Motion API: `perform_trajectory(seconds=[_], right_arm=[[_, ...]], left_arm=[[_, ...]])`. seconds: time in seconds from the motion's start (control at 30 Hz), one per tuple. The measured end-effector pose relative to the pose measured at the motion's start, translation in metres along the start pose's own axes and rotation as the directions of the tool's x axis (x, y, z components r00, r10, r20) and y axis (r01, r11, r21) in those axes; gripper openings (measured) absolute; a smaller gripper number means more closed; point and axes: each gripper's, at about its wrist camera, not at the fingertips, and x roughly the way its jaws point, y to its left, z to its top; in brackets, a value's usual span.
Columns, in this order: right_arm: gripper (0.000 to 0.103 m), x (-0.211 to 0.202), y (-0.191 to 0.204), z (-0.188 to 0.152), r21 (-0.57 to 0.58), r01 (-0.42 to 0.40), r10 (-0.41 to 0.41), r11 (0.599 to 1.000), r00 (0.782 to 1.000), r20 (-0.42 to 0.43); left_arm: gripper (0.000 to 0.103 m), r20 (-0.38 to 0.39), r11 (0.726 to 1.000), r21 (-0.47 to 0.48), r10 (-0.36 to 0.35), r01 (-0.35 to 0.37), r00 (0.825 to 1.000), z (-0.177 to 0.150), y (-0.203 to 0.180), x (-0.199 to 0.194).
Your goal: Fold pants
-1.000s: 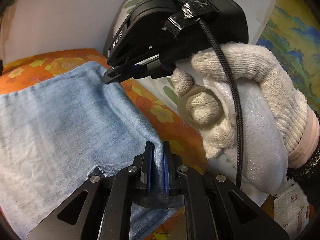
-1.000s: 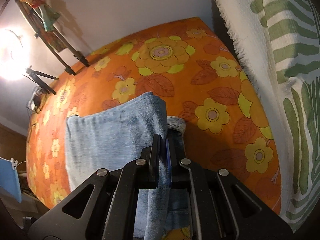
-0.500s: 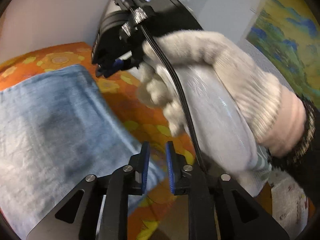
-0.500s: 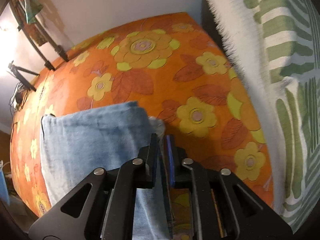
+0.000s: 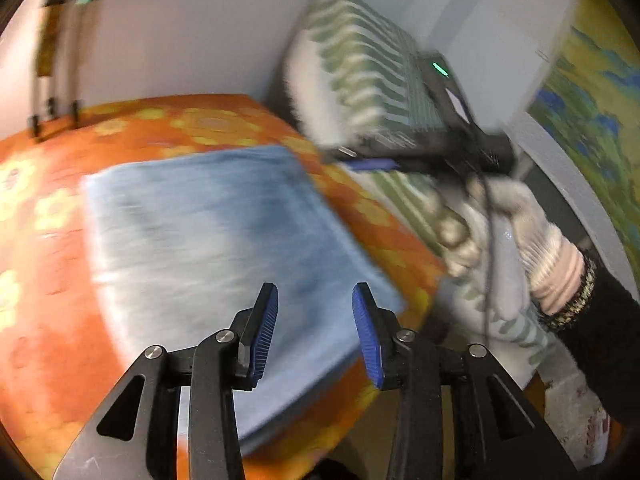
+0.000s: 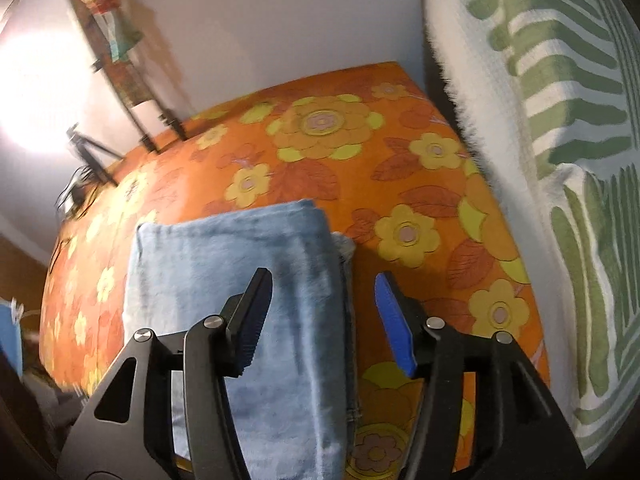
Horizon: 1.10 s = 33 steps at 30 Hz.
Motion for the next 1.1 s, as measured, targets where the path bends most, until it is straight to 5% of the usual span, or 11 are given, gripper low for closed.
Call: perform_trajectory(seconds=[0.13, 0.3, 0.8, 1.1], right_arm=[[0.075, 0.007, 0.006, -0.012, -0.05, -0.017, 0.018, 0.999, 1.0, 0.008], [0.09, 0.021, 0.008, -0.021, -0.084, -0.094, 0.093, 0.992, 0.996, -0.014], [0.09, 0.081, -0.03, -0.014, 0.032, -0.196, 0.198, 0.98, 0.978, -0.06], [0.09, 0.094, -0.032, -0.011, 0.025, -0.284, 0.285, 0.959, 0.957, -0.053]], left_arm=[[0.047, -0.003, 0.993, -0.075, 0.092, -0.092, 0.996, -0.005, 0.042, -0.012], [0.055, -0.06, 0.976, -0.174, 0.123, -0.132, 0.991, 0.002, 0.078, -0.011], [0.06, -0.086, 0.93, -0.34, 0.117, -0.139, 0.989, 0.007, 0.12, 0.032], [0.06, -0.073, 0.931, -0.348, 0.09, -0.11, 0.993, 0.01, 0.119, 0.052]])
